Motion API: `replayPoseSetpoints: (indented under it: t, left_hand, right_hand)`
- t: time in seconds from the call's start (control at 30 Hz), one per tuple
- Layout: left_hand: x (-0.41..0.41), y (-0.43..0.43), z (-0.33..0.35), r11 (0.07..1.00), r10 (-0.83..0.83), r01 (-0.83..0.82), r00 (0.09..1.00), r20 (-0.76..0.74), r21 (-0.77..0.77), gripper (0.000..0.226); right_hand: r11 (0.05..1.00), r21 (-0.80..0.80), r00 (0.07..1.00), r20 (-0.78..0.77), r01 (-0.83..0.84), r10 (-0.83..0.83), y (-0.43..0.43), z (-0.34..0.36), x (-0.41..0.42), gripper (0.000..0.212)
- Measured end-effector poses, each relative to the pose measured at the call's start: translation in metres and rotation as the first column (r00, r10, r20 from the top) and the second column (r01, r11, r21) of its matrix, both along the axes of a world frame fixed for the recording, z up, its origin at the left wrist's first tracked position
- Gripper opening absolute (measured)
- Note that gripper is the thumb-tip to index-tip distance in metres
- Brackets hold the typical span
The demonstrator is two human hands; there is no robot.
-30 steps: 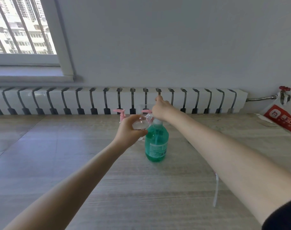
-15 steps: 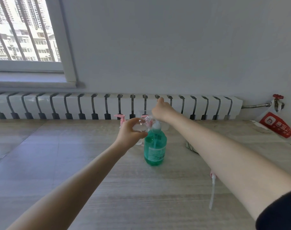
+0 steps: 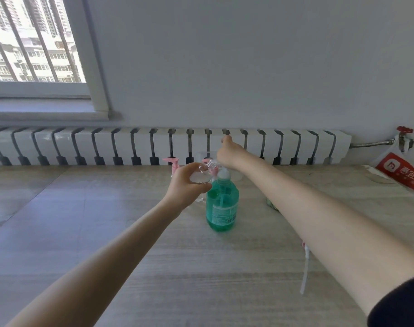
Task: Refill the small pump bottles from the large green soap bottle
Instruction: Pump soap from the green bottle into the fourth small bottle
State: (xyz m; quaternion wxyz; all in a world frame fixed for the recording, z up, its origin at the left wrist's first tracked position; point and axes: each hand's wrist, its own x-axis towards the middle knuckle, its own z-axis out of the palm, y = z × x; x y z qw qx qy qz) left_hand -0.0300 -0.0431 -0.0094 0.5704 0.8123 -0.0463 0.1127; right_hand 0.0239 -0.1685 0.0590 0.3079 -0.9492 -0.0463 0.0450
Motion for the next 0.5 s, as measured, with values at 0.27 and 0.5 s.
replayPoseSetpoints:
  t: [0.27,0.5]
  left_hand:
    - [0.001,0.001,-0.010,0.999,-0.030,0.030,0.999,0.014,-0.039,0.049]
    - [-0.003,0.002,-0.011,0.997,-0.053,0.054,0.998,0.022,-0.058,0.047]
  right_hand:
    - [1.000,-0.009,1.000,-0.002,0.000,0.000,0.002,-0.013,0.004,0.056]
    - [1.000,-0.028,1.000,-0.014,0.000,0.000,0.002,-0.013,0.005,0.057]
